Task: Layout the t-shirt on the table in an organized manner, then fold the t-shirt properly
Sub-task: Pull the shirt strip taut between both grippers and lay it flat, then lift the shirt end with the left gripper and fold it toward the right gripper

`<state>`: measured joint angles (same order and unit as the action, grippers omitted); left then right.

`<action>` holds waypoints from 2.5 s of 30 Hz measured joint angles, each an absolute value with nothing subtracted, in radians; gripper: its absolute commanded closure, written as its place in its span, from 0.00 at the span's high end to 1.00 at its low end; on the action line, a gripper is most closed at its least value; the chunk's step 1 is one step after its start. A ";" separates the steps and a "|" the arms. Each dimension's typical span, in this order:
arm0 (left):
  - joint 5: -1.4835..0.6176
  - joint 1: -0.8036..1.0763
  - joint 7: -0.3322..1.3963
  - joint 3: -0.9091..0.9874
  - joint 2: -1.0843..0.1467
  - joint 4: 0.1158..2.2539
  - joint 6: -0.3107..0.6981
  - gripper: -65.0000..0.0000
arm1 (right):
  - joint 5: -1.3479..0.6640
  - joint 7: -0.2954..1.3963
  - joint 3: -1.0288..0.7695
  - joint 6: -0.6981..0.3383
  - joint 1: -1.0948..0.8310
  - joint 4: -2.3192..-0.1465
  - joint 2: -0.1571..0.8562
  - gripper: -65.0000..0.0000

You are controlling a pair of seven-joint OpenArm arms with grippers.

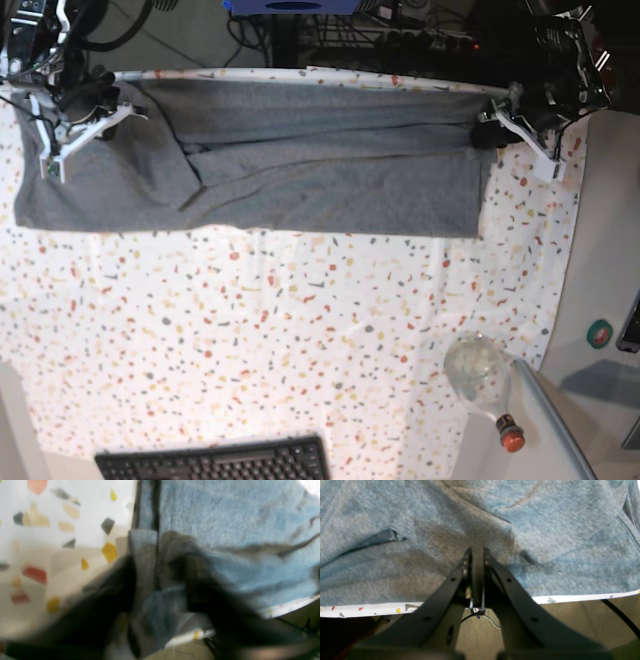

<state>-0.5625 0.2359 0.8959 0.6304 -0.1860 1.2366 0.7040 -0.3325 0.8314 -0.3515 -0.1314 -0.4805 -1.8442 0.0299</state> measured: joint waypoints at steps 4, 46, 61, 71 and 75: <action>-0.560 0.221 0.916 0.582 -0.206 1.234 0.705 0.00 | -0.332 0.831 -0.353 -0.131 -0.480 -1.844 0.030 0.00; -0.525 0.240 0.938 -0.193 -0.240 1.872 0.381 0.00 | -0.336 0.828 -0.356 -0.131 -0.461 -1.845 0.032 0.00; -0.527 0.230 0.934 -0.298 -0.244 1.872 0.366 0.00 | -0.335 0.828 -0.356 -0.131 -0.461 -1.845 0.032 0.00; -0.527 0.230 0.934 -0.296 -0.246 1.872 0.366 0.00 | -0.336 0.828 -0.356 -0.131 -0.461 -1.845 0.032 0.00; -0.529 0.230 0.934 -0.296 -0.246 1.863 0.366 0.00 | -0.336 0.828 -0.356 -0.131 -0.461 -1.845 0.032 0.00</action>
